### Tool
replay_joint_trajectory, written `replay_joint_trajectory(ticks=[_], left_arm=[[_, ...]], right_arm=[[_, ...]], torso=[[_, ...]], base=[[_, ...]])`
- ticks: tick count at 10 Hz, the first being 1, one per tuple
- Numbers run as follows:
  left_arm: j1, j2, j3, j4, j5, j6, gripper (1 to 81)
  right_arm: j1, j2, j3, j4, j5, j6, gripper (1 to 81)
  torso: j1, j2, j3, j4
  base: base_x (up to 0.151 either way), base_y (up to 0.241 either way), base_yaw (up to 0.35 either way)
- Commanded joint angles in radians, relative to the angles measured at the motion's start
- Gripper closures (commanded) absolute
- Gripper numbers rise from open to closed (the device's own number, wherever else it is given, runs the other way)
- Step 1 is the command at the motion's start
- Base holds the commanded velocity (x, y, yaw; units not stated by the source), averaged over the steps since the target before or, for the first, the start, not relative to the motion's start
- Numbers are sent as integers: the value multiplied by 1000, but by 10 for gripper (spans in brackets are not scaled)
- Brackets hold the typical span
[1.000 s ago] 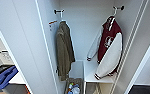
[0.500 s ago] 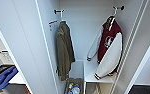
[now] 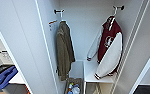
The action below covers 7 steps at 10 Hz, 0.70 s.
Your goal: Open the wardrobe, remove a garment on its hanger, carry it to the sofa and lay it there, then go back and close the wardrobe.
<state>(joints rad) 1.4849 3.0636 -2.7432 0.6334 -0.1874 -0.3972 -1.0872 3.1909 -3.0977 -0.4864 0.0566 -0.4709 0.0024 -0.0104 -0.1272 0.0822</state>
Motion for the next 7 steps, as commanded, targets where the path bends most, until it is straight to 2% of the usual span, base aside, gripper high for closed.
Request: replay_joint_trajectory(ticks=[1,5,7], left_arm=[[-39,0,0,14,36,3,10],[-39,0,0,14,33,3,10],[-41,0,0,12,26,3,10]], right_arm=[[121,-38,-18,90,-18,1,10],[60,-121,51,250,-18,3,10],[20,-139,127,394,-21,23,10]], torso=[[0,0,0,0],[0,0,0,0],[0,0,0,0]], base=[[0,0,0],[0,0,0],[0,0,0]])
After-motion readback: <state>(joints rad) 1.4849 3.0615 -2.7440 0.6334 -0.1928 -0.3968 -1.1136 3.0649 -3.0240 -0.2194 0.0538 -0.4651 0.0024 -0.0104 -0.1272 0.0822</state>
